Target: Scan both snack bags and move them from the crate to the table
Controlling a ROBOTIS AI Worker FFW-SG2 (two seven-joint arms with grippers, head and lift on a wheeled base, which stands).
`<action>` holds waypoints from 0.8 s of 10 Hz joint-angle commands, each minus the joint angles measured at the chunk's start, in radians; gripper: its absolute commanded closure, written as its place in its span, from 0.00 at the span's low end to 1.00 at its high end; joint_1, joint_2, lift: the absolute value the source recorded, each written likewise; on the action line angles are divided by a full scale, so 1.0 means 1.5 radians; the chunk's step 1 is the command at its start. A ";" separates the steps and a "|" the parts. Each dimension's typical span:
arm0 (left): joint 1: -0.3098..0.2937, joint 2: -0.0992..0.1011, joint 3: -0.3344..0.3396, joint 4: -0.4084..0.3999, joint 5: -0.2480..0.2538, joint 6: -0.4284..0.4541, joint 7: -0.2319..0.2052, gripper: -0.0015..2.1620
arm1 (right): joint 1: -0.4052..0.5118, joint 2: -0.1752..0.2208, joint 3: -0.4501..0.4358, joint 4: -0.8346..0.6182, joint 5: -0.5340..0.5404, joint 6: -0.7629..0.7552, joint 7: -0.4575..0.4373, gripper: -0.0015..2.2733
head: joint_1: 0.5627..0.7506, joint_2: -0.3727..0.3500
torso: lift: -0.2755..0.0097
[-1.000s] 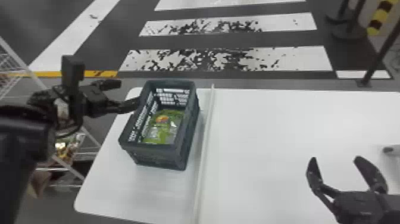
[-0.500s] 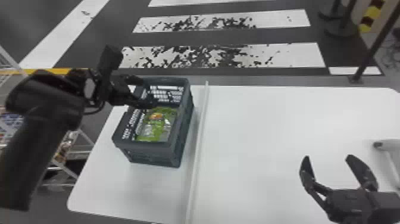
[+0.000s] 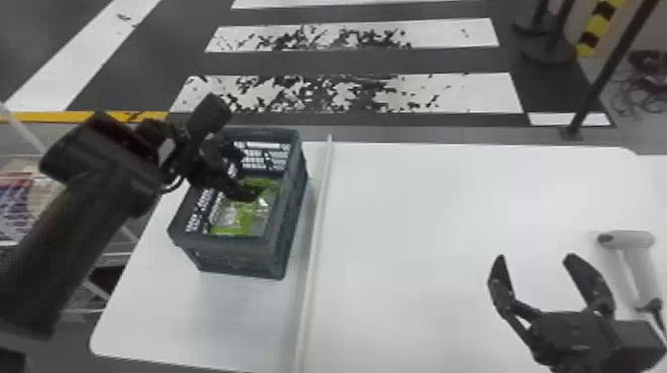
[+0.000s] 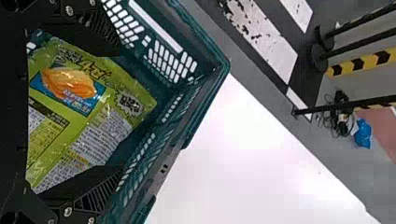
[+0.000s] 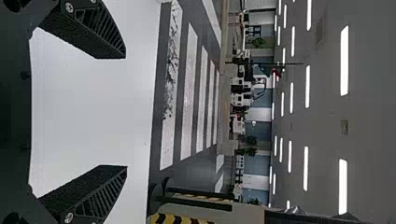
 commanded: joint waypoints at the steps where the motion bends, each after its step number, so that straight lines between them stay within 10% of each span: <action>1: -0.011 -0.016 -0.028 0.039 -0.022 -0.013 0.000 0.06 | 0.003 0.000 -0.006 0.005 -0.005 -0.020 0.000 0.04 | 0.70 0.65 | 0.84; 8: -0.025 -0.039 -0.087 0.133 -0.118 -0.044 0.003 0.05 | 0.004 -0.001 -0.023 0.037 -0.032 -0.073 0.008 0.04 | 0.70 0.61 | 0.84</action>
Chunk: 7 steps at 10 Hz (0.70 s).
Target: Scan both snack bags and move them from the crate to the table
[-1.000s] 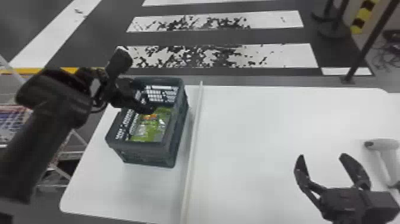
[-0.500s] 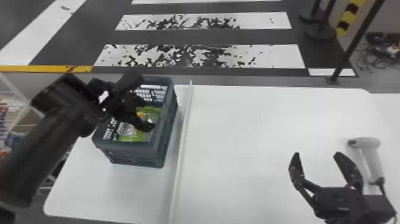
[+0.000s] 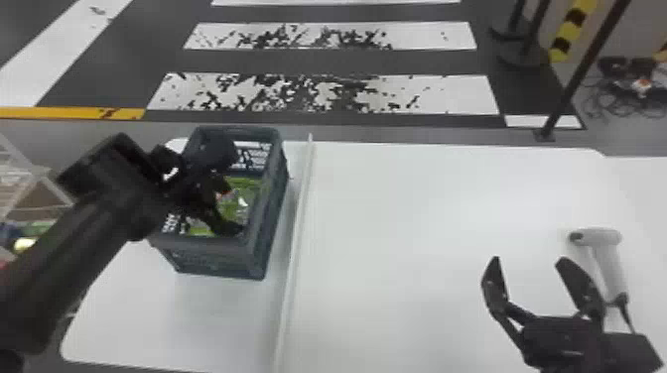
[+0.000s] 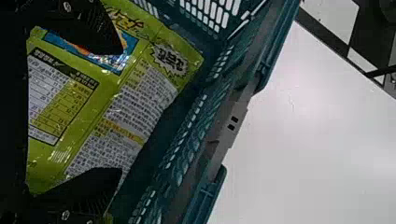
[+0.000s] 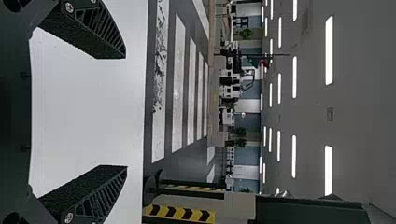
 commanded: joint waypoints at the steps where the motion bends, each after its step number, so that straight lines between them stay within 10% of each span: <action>1: 0.001 0.000 -0.009 0.019 -0.006 -0.005 0.006 0.04 | -0.005 0.000 -0.001 0.009 -0.004 -0.004 0.002 0.04 | 0.70 0.62 | 0.84; 5: 0.002 -0.027 -0.028 0.086 -0.029 -0.048 0.091 0.00 | -0.009 0.000 -0.002 0.024 -0.009 -0.006 0.006 0.04 | 0.70 0.64 | 0.84; 7: 0.002 -0.036 -0.028 0.106 -0.028 -0.069 0.078 0.11 | -0.011 0.000 -0.003 0.032 -0.011 -0.012 0.007 0.04 | 0.70 0.63 | 0.84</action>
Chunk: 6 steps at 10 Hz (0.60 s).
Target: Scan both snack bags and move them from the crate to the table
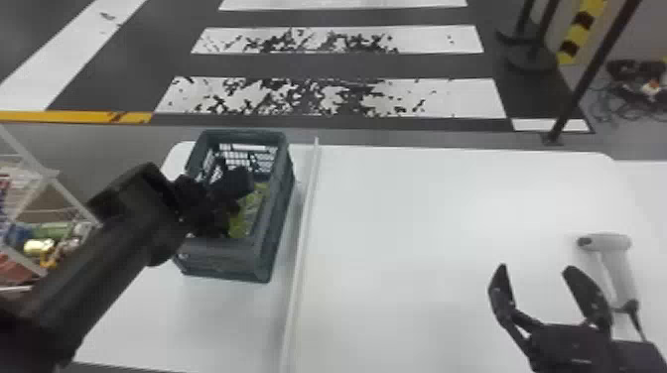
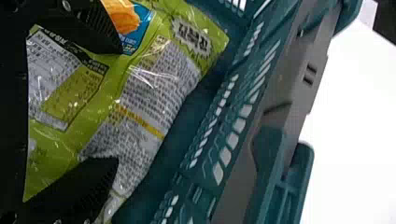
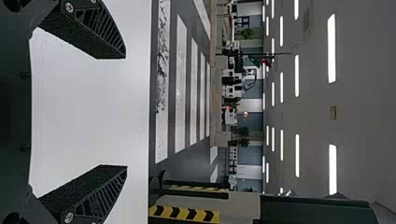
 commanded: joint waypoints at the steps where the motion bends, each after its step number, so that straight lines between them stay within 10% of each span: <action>1: 0.000 -0.002 0.002 0.004 0.001 -0.007 -0.022 0.24 | -0.001 0.000 0.000 0.004 -0.003 -0.003 0.001 0.04 | 0.70 0.62 | 0.84; 4: 0.007 0.001 0.019 -0.004 0.020 -0.007 -0.038 0.89 | -0.001 0.000 -0.001 0.009 -0.004 -0.003 0.002 0.04 | 0.70 0.61 | 0.84; 6: 0.039 0.006 0.068 -0.042 0.030 -0.005 -0.027 0.99 | 0.000 0.000 -0.003 0.010 -0.004 -0.006 0.002 0.04 | 0.70 0.61 | 0.84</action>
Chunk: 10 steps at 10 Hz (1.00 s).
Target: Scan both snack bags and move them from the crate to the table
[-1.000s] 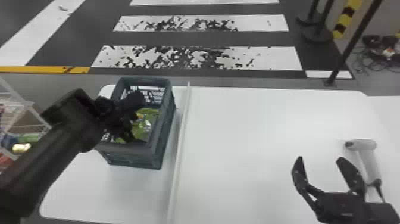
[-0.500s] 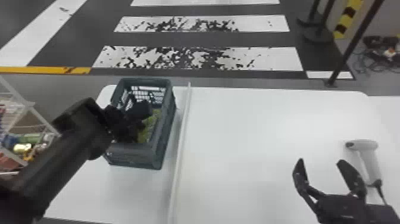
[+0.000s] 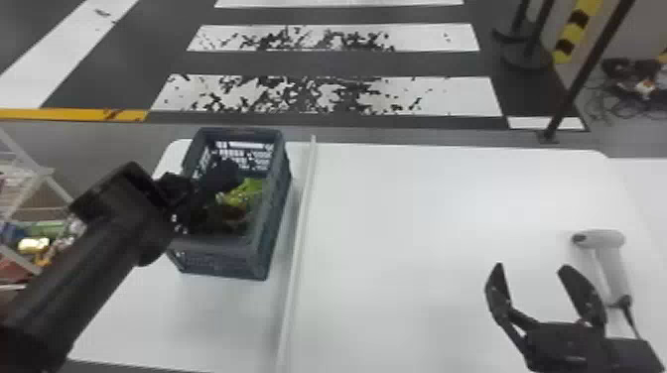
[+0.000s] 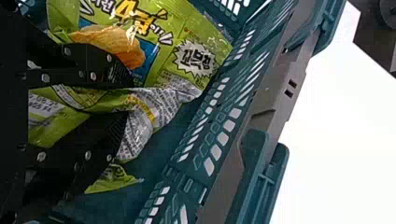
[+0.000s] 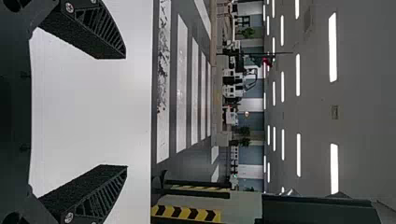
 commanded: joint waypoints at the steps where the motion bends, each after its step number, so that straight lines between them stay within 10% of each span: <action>1: 0.020 0.008 0.058 -0.037 0.031 -0.003 -0.021 0.99 | 0.002 0.000 -0.002 0.000 0.000 0.000 0.000 0.04 | 0.70 0.60 | 0.84; 10: 0.049 0.042 0.225 -0.080 0.196 -0.072 -0.092 0.99 | 0.008 0.001 0.002 -0.010 0.001 0.002 0.000 0.05 | 0.70 0.64 | 0.84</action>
